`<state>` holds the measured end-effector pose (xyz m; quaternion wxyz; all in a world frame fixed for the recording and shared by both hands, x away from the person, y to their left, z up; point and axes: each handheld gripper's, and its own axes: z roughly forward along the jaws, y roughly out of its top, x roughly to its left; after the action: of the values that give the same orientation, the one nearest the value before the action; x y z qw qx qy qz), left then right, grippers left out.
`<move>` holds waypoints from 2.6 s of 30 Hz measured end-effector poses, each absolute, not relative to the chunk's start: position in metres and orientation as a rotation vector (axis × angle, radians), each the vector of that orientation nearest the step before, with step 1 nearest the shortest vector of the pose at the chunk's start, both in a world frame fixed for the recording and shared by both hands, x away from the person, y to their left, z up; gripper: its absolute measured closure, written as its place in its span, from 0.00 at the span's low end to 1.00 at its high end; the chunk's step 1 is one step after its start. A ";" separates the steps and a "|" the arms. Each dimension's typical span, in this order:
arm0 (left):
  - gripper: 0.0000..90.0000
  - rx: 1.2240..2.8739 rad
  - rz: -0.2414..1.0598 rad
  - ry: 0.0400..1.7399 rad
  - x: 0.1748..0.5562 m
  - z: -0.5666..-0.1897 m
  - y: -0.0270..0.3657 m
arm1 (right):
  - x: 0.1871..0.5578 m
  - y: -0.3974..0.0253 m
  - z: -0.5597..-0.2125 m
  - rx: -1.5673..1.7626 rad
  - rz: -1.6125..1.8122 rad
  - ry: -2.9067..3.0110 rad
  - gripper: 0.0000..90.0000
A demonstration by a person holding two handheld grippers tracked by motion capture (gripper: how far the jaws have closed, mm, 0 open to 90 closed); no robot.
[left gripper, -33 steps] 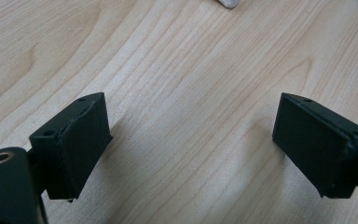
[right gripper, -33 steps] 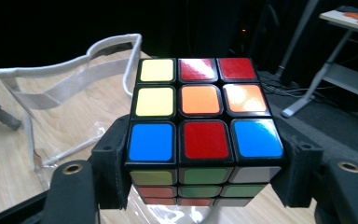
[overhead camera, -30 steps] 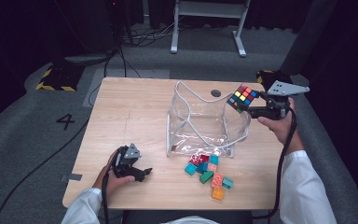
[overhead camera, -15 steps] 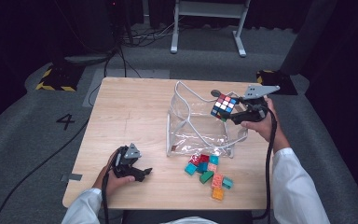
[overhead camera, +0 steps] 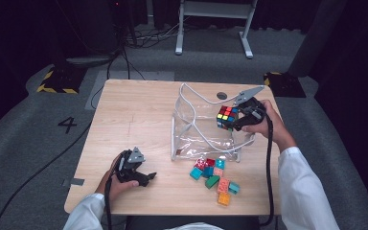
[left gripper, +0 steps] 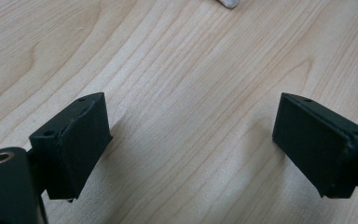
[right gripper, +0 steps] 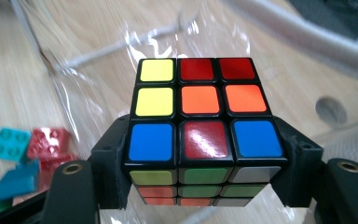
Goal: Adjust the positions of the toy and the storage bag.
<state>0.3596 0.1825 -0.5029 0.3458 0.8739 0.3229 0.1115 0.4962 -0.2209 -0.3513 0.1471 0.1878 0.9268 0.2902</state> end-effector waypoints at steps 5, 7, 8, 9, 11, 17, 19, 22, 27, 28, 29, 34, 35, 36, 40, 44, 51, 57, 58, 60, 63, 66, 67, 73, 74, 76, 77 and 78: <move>0.12 2.267 0.283 0.838 0.360 -0.503 0.182 | 0.501 -0.220 -0.356 0.556 0.737 2.728 0.38; 0.12 2.268 0.287 0.838 0.360 -0.503 0.183 | 0.502 -0.220 -0.358 0.567 0.711 2.747 0.38; 0.12 2.268 0.289 0.838 0.360 -0.503 0.183 | 0.502 -0.219 -0.358 0.578 0.685 2.758 0.38; 0.12 2.267 0.287 0.838 0.360 -0.503 0.182 | 0.503 -0.218 -0.359 0.566 0.660 2.768 0.38; 0.12 2.267 0.285 0.838 0.360 -0.503 0.182 | 0.503 -0.218 -0.360 0.561 0.632 2.774 0.38; 0.12 2.268 0.289 0.837 0.360 -0.503 0.183 | 0.501 -0.212 -0.360 0.550 0.549 2.778 0.38; 0.12 2.267 0.284 0.838 0.360 -0.503 0.182 | 0.501 -0.213 -0.361 0.554 0.562 2.775 0.38; 0.12 2.267 0.284 0.838 0.360 -0.503 0.182 | 0.500 -0.215 -0.361 0.559 0.581 2.766 0.38; 0.12 2.267 0.282 0.840 0.360 -0.503 0.182 | 0.497 -0.220 -0.360 0.570 0.697 2.742 0.36; 0.12 2.268 0.281 0.843 0.360 -0.503 0.182 | 0.497 -0.222 -0.359 0.570 0.731 2.733 0.36; 0.12 2.263 0.282 0.848 0.360 -0.503 0.182 | 0.496 -0.224 -0.358 0.586 0.747 2.722 0.36; 0.12 2.264 0.282 0.848 0.360 -0.503 0.182 | 0.492 -0.231 -0.352 0.591 0.807 2.677 0.34; 0.12 2.264 0.282 0.848 0.360 -0.503 0.182 | 0.488 -0.237 -0.349 0.617 0.868 2.642 0.33; 0.12 2.264 0.282 0.848 0.360 -0.503 0.182 | 0.488 -0.237 -0.349 0.617 0.868 2.642 0.33; 0.12 2.263 0.282 0.848 0.360 -0.503 0.182 | 0.476 -0.255 -0.341 0.642 1.103 2.522 0.34; 0.12 2.264 0.282 0.848 0.360 -0.503 0.182 | 0.461 -0.272 -0.335 0.650 1.161 2.413 0.33; 0.12 2.264 0.282 0.848 0.360 -0.503 0.182 | 0.438 -0.283 -0.325 0.637 1.216 2.328 0.33; 0.12 2.264 0.282 0.848 0.360 -0.503 0.182 | 0.420 -0.297 -0.330 0.638 1.217 2.294 0.33; 0.12 2.265 0.283 0.847 0.360 -0.503 0.182 | 0.418 -0.301 -0.331 0.644 1.227 2.293 0.33; 0.12 2.267 0.283 0.846 0.360 -0.503 0.182 | 0.414 -0.308 -0.333 0.653 1.238 2.277 0.33; 0.12 2.266 0.282 0.847 0.360 -0.503 0.182 | 0.408 -0.318 -0.336 0.667 1.272 2.257 0.32; 0.12 2.264 0.282 0.848 0.360 -0.503 0.182 | 0.401 -0.327 -0.341 0.669 1.285 2.240 0.32; 0.12 2.264 0.282 0.848 0.360 -0.503 0.182 | 0.401 -0.327 -0.341 0.669 1.285 2.240 0.32; 0.12 2.268 0.282 0.844 0.360 -0.503 0.182 | 0.390 -0.338 -0.365 0.690 1.272 2.254 0.31; 0.12 2.268 0.282 0.844 0.360 -0.503 0.182 | 0.390 -0.338 -0.365 0.690 1.272 2.254 0.31; 0.12 2.267 0.283 0.846 0.360 -0.503 0.182 | 0.388 -0.339 -0.381 0.710 1.262 2.280 0.32; 0.12 2.266 0.282 0.847 0.360 -0.503 0.182 | 0.388 -0.339 -0.381 0.710 1.262 2.280 0.32; 0.12 2.268 0.282 0.845 0.360 -0.503 0.182 | 0.387 -0.338 -0.393 0.728 1.266 2.297 0.32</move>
<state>0.3597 0.1820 -0.5030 0.3451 0.8736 0.3254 0.1086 0.3874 -0.3379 -0.3926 0.2083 0.2615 0.8253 0.4551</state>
